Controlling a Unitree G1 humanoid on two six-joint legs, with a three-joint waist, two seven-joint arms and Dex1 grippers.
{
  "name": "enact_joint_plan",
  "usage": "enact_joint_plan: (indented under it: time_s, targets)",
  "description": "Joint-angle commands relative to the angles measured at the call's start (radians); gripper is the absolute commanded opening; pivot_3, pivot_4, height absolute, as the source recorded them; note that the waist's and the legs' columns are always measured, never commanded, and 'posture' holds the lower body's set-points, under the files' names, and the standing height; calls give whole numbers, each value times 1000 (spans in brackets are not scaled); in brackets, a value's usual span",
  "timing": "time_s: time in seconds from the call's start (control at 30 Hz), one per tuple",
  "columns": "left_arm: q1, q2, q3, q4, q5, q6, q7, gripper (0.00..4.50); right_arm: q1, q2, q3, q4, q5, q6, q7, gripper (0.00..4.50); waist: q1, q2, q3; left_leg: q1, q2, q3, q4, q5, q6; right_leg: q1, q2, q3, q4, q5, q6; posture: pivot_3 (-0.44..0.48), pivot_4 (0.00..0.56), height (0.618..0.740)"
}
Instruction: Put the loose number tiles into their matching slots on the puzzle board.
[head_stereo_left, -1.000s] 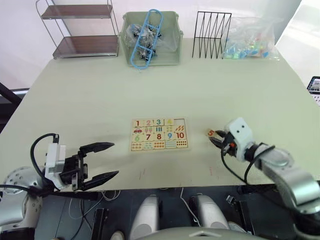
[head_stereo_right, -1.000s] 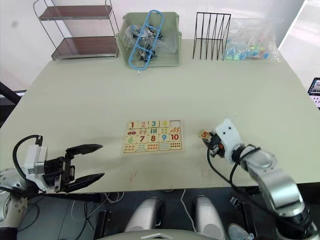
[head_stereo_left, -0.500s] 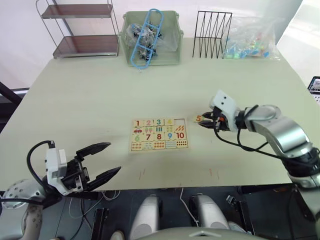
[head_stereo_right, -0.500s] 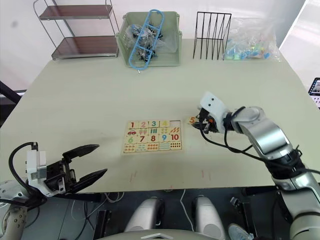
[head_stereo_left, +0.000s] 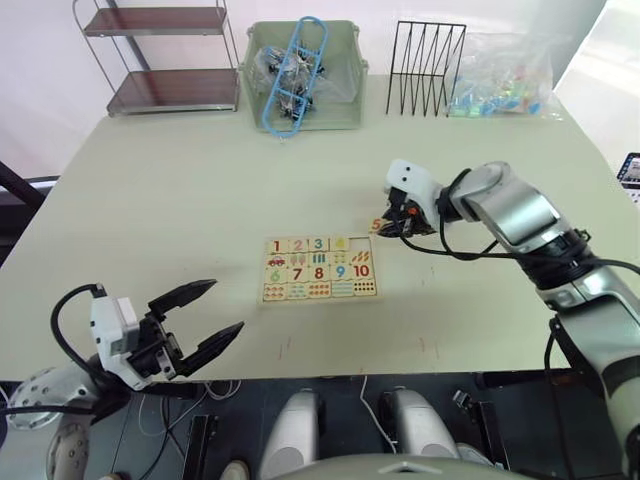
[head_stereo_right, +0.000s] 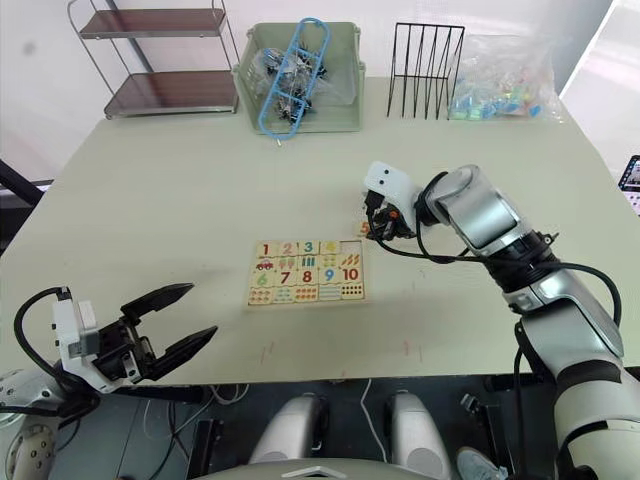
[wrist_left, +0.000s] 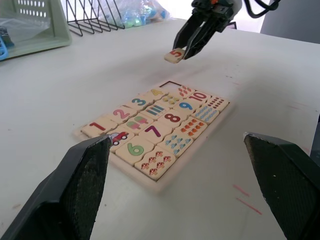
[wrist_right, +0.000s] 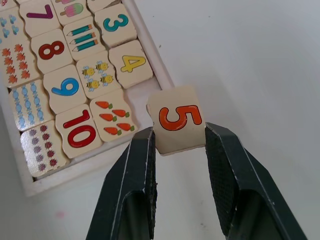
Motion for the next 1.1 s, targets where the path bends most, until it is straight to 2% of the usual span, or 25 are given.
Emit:
enact_joint_plan:
  time_s: [0.03, 0.67, 1.1]
  targets:
    - [13, -5, 11, -38, -11, 7, 19, 4500, -37, 21, 8, 25, -28, -4, 22, 876, -2, 0, 0, 0, 0, 0, 0, 0, 0, 0, 0, 0, 0, 0, 0, 0, 150, 739]
    - [-6, 3, 3, -29, -14, 20, 34, 4500, -73, 142, 51, 125, -115, 1, 59, 876, -19, 1, 0, 0, -1, -4, -1, 0, 0, 0, 0, -1, 0, 0, 0, 0, 150, 739]
    - [-8, 7, 4, -31, -15, 35, 31, 4500, -65, 172, 57, 156, -159, -46, 87, 876, -19, 1, 1, 0, -1, -4, -1, 0, 0, 0, 0, -1, 0, 0, 0, 0, 150, 739]
